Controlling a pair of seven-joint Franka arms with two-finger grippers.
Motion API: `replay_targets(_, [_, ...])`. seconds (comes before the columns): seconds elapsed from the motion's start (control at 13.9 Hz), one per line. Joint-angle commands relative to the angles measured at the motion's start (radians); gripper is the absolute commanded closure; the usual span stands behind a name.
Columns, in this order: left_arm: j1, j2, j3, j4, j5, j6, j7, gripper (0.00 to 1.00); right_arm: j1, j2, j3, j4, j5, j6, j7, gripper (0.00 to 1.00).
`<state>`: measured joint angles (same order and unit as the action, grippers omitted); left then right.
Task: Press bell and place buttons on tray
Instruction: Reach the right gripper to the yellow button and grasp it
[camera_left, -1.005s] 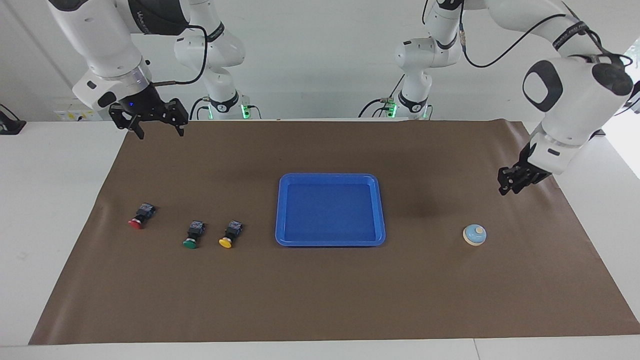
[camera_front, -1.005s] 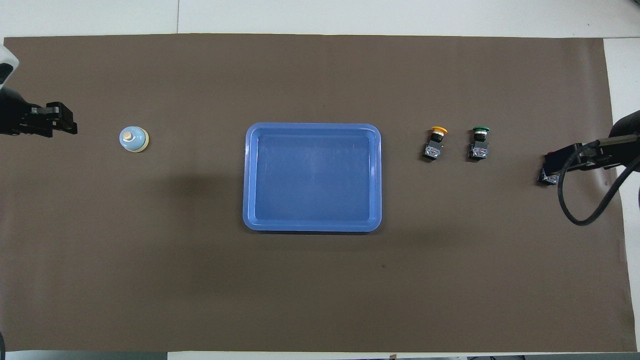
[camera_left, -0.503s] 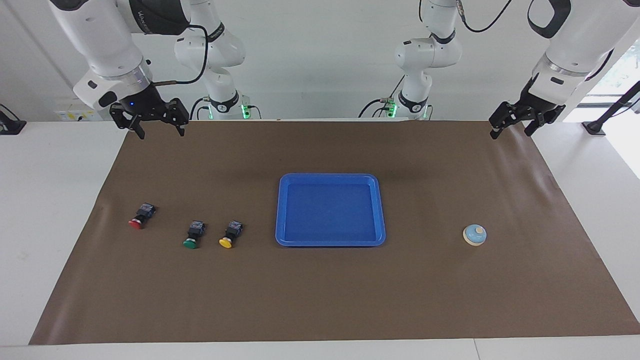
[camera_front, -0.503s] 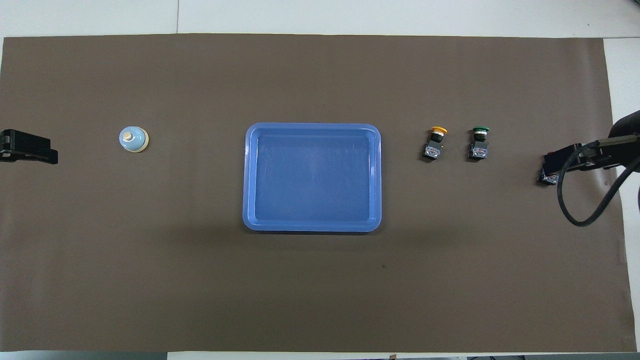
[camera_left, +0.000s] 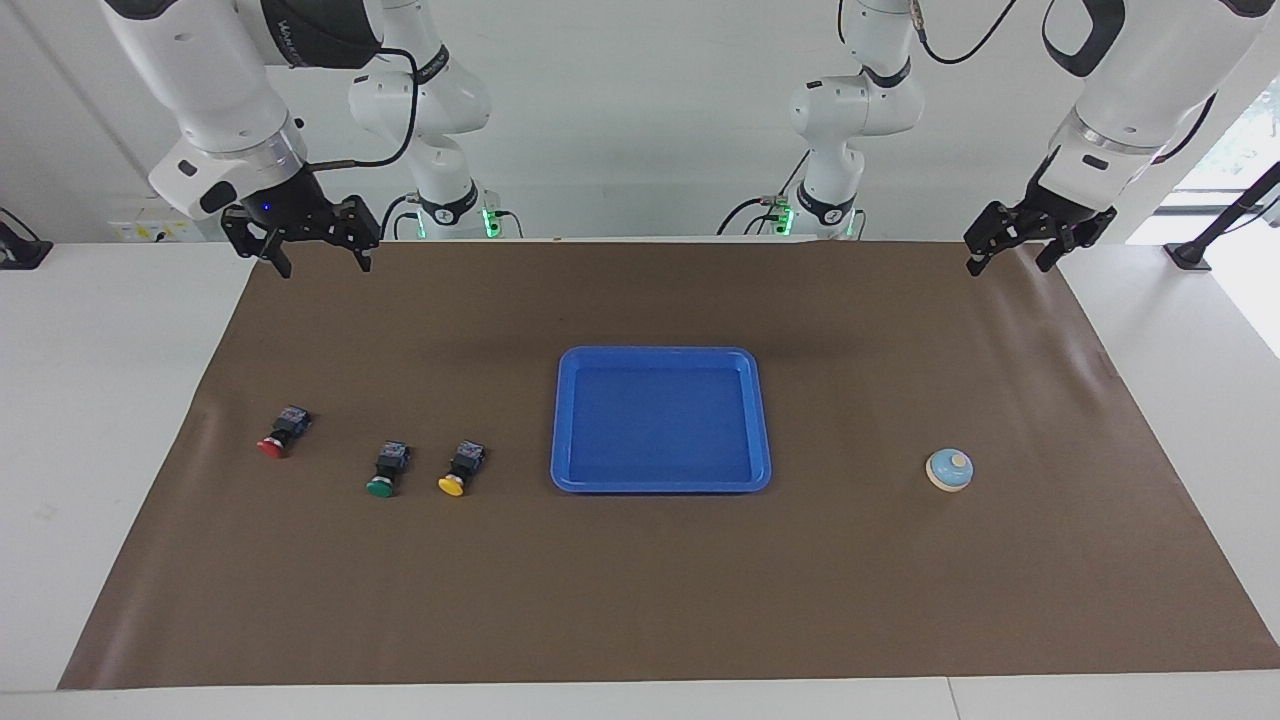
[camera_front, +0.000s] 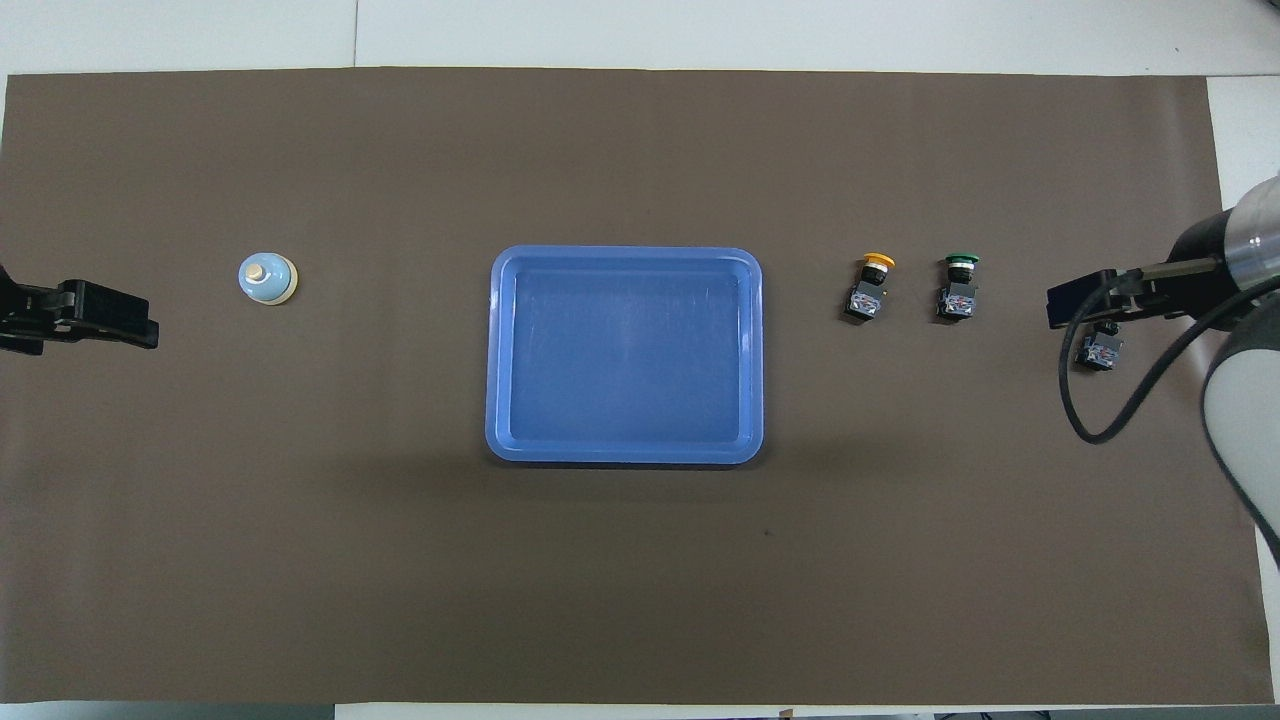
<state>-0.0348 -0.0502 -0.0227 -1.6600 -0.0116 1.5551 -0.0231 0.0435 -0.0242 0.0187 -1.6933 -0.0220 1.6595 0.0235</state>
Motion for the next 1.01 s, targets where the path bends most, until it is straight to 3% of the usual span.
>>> replay_targets(0.0, [-0.027, -0.030, 0.010, -0.041, -0.010, -0.018, 0.008, 0.00, 0.042, 0.067, 0.007, -0.040, -0.001, 0.098, 0.134, 0.00])
replay_targets(0.29, [-0.028, -0.030, 0.009, -0.050, -0.010, -0.004, 0.009, 0.00, 0.090, 0.225, 0.007, -0.054, -0.001, 0.280, 0.271, 0.00])
replay_targets(0.43, [-0.033, -0.031, 0.009, -0.053, -0.011, -0.012, 0.009, 0.00, 0.105, 0.265, 0.007, -0.100, -0.003, 0.389, 0.305, 0.00])
replay_targets(0.72, [-0.033, -0.031, 0.009, -0.052, -0.011, -0.013, 0.006, 0.00, 0.113, 0.384, 0.006, -0.101, -0.004, 0.538, 0.311, 0.00])
replay_targets(0.93, [-0.031, -0.031, 0.012, -0.046, -0.010, -0.006, 0.000, 0.00, 0.114, 0.429, 0.006, -0.101, -0.006, 0.609, 0.349, 0.00])
